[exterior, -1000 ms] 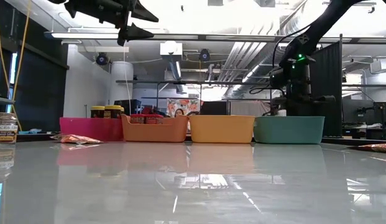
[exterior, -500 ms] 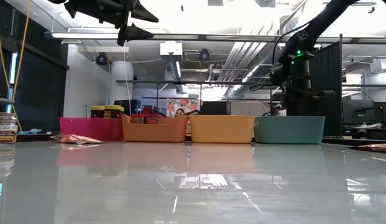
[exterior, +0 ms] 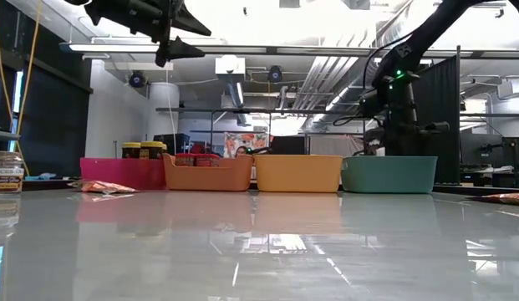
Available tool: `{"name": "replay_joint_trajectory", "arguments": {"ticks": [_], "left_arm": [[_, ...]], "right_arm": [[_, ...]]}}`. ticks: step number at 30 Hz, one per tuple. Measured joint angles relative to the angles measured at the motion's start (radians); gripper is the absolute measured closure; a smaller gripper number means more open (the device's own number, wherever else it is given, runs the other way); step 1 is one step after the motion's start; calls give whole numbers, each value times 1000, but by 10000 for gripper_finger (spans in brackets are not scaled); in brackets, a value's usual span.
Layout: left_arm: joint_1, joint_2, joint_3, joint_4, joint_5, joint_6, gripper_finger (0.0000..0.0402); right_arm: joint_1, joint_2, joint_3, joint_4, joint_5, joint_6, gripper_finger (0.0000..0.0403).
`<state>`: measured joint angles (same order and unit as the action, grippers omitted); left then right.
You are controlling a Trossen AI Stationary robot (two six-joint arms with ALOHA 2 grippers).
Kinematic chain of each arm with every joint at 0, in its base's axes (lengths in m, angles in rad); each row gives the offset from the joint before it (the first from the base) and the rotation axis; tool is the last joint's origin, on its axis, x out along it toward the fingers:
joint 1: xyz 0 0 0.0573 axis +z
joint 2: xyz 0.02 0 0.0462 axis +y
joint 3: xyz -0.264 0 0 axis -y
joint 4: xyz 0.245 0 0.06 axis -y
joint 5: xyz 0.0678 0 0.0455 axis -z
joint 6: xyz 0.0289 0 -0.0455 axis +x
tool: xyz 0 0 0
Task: Sort spices by type
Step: Put the bottom right brown seasoning bottle into the blue bin
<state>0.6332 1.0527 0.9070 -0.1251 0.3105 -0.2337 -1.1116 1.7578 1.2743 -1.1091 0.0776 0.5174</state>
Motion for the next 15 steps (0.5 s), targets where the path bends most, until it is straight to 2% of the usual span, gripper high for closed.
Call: {"name": "replay_joint_trajectory", "arguments": {"ticks": [8,15], "left_arm": [[0,0,0,-3,1,0,133],[0,0,0,-6,1,0,133]], "right_arm": [[19,27,0,4,54,-1,215],[19,26,0,-20,61,-7,215]]}}
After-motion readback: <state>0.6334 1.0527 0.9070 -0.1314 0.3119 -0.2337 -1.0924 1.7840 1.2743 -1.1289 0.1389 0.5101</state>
